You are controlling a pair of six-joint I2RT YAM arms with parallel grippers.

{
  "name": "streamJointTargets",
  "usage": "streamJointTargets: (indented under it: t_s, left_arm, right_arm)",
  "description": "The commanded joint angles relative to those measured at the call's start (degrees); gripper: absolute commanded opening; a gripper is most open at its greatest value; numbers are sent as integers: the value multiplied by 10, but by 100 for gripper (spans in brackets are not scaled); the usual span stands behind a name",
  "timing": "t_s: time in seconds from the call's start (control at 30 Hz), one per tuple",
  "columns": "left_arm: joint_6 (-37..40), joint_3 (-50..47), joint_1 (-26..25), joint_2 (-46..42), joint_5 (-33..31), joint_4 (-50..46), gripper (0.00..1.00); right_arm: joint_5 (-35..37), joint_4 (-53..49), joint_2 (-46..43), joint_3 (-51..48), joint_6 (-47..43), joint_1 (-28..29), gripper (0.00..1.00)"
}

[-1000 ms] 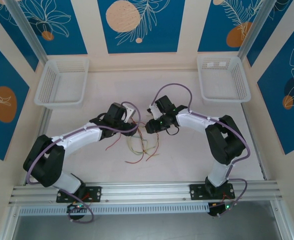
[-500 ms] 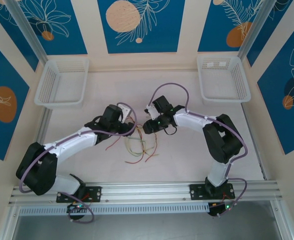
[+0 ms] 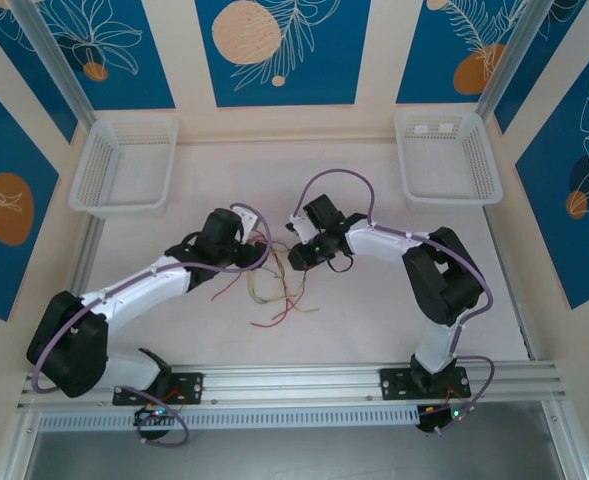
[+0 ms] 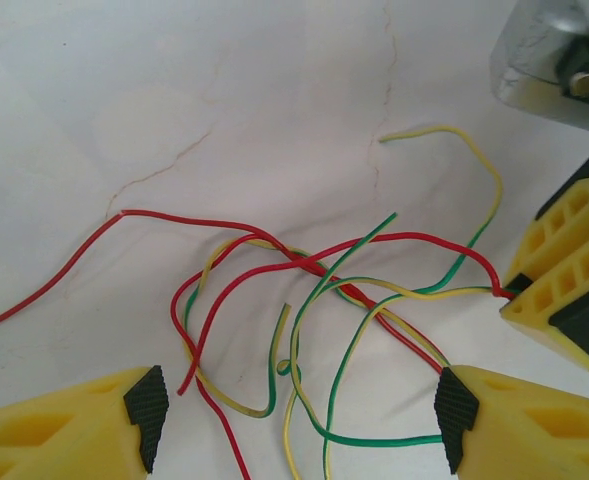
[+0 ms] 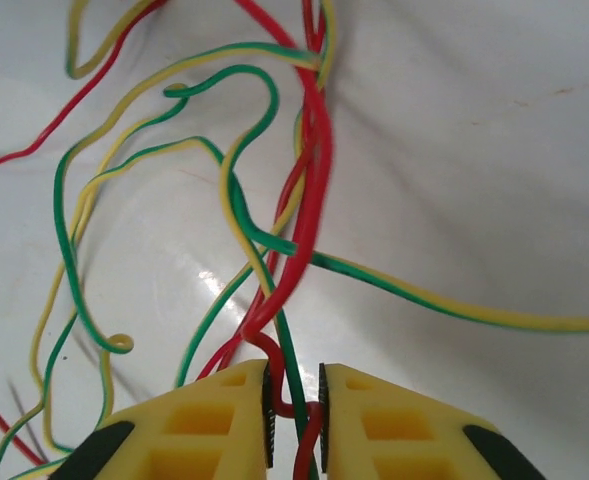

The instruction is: Untangle the cables

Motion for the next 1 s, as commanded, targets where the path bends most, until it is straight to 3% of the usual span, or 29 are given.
streamJointTargets:
  t_s: [0.0,0.5,0.73,0.97]
  left_arm:
    - [-4,-13,-2,-29,-15,0,74]
    - [-15,-50,11,-163,5,52,77]
    - [-36,-71,44,-213,136,123,78]
    - [-25,-53,51,-162,277,140,81]
  right_arm:
    - [-1,-30,-64,11,-12,11,14]
    - [-15,-90,-227,43,-21,12,0]
    - [-48,-72,-271,27,3,-33,0]
    - [-108,-26,-297,3,30,-47,0]
